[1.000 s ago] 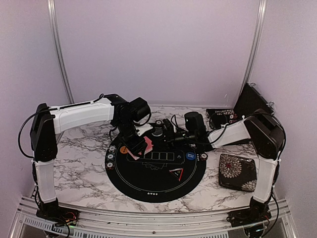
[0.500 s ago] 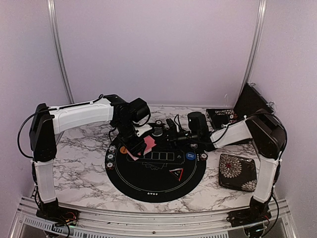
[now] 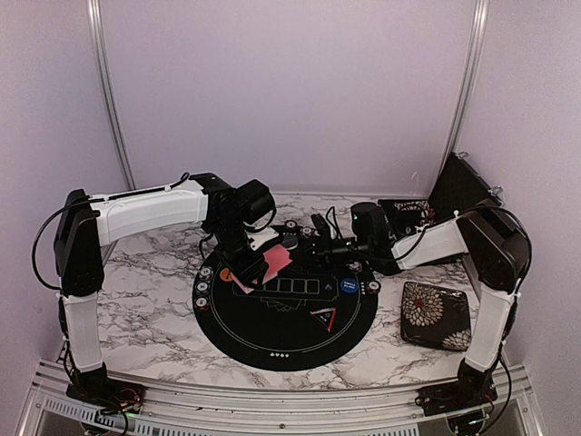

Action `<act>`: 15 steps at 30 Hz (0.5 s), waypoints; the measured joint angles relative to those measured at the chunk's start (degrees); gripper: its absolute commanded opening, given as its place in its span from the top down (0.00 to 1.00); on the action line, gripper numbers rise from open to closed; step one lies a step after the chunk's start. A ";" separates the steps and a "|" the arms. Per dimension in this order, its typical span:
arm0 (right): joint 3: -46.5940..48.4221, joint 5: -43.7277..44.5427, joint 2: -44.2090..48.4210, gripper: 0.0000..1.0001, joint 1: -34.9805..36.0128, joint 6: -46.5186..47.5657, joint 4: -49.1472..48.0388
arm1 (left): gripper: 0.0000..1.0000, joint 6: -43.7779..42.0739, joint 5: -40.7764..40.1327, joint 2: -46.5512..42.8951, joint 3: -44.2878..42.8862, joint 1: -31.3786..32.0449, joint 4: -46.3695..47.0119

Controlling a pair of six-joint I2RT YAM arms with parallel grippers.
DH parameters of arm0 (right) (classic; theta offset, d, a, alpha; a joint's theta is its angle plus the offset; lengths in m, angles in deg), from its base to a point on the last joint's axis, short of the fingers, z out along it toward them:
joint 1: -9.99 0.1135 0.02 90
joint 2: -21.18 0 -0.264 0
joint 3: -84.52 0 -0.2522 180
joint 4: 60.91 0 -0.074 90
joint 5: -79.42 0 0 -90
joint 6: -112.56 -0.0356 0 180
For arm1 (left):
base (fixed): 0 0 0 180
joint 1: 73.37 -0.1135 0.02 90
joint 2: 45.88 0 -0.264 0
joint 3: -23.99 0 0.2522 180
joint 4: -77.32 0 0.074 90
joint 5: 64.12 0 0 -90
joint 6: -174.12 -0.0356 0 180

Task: Distribute texas hold em gaming equipment
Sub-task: Pick up the poker card from the face-down deck piles.

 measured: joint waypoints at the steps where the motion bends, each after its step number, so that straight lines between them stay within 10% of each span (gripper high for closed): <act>1: -0.17 -0.07 0.02 1.00 -0.11 -0.02 0.02 | 0.55 0.00 -0.02 0.00 0.00 0.00 0.00; 15: -2.49 -0.15 2.82 1.00 -2.16 -0.39 -0.83 | 0.55 -0.02 -0.07 0.00 0.00 -0.02 0.00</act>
